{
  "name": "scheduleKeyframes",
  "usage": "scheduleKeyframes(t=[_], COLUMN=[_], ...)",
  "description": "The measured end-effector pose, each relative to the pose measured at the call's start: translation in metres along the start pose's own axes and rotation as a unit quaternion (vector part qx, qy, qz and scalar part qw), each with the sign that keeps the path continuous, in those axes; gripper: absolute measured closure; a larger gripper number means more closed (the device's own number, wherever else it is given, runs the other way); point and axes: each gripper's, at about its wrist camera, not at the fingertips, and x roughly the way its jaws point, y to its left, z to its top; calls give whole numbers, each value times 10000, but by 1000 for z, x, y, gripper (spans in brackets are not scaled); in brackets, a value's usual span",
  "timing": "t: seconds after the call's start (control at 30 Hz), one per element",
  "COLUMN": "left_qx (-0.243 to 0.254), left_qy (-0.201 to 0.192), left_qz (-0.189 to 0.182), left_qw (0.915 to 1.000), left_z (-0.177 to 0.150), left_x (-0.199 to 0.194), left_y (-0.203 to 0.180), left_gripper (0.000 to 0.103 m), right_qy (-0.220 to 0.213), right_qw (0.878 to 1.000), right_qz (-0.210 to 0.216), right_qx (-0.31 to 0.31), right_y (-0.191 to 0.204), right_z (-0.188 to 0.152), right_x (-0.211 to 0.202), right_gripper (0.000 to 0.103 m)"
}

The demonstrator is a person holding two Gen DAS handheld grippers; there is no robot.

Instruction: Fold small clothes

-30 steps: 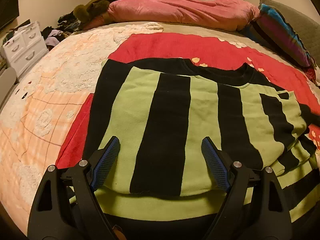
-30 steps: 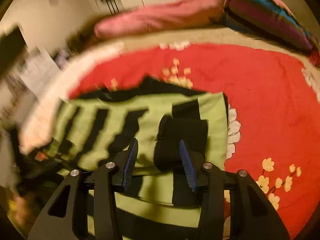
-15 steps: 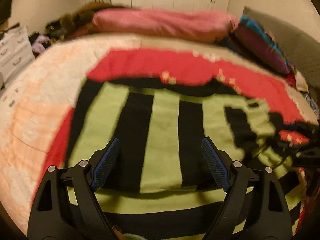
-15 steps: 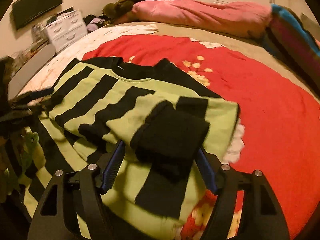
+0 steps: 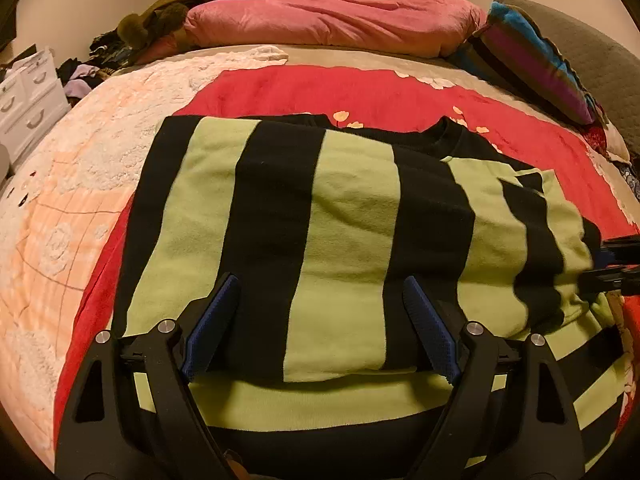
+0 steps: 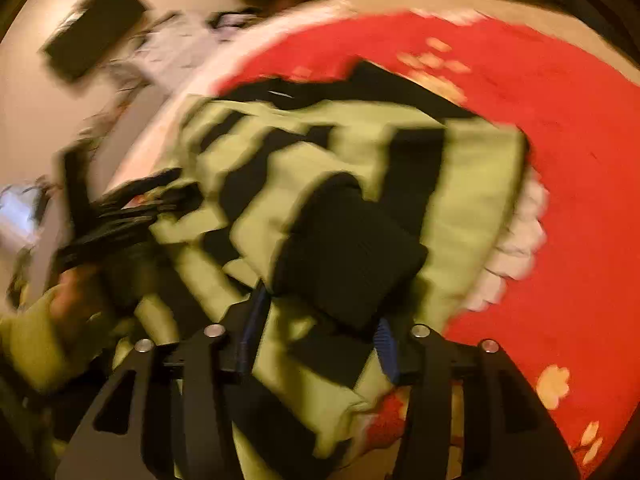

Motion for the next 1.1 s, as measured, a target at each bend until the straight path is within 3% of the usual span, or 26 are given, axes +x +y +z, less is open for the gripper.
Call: scheduleKeyframes(t=[0.07, 0.13, 0.3, 0.4, 0.47, 0.57, 0.7, 0.73, 0.87, 1.0, 1.1], left_qx=[19, 5, -108, -213, -205, -134, -146, -158, -163, -142, -220], left_qy=[-1, -5, -99, -135, -97, -93, -95, -95, -103, -222, -348], left_qz=[22, 17, -46, -91, -58, -10, -37, -48, -51, 49, 73], left_qw=[10000, 10000, 9999, 9996, 9997, 9999, 9998, 9998, 9998, 9996, 9991], left_z=[-1, -1, -1, 0, -1, -2, -3, -3, -2, 0, 0], left_x=[0, -1, -5, -8, -6, -6, -8, -9, -10, -18, -29], left_y=[0, 0, 4, 8, 9, 7, 10, 10, 12, 14, 19], left_gripper=[26, 26, 26, 26, 26, 26, 26, 26, 26, 26, 26], right_qy=[-210, -416, -1245, -1809, -1787, -1409, -523, -433, -672, -1021, -1394], right_qw=[9996, 9978, 9877, 9804, 9816, 9858, 9849, 9843, 9825, 9816, 9767], right_qz=[-139, -511, -935, -776, -674, -891, -1592, -1586, -1501, -1426, -1426], right_qx=[100, 59, 150, 114, -60, -227, 442, 640, 871, 751, 794], right_y=[6, 19, 44, 62, 74, 86, 60, 51, 39, 52, 62], right_z=[-1, -5, -22, -24, -17, 3, 15, 15, 13, 8, -1], right_x=[-3, -10, -53, -71, -68, -39, 13, 20, 20, 0, -23], right_gripper=[51, 35, 34, 34, 34, 34, 34, 34, 34, 34, 19])
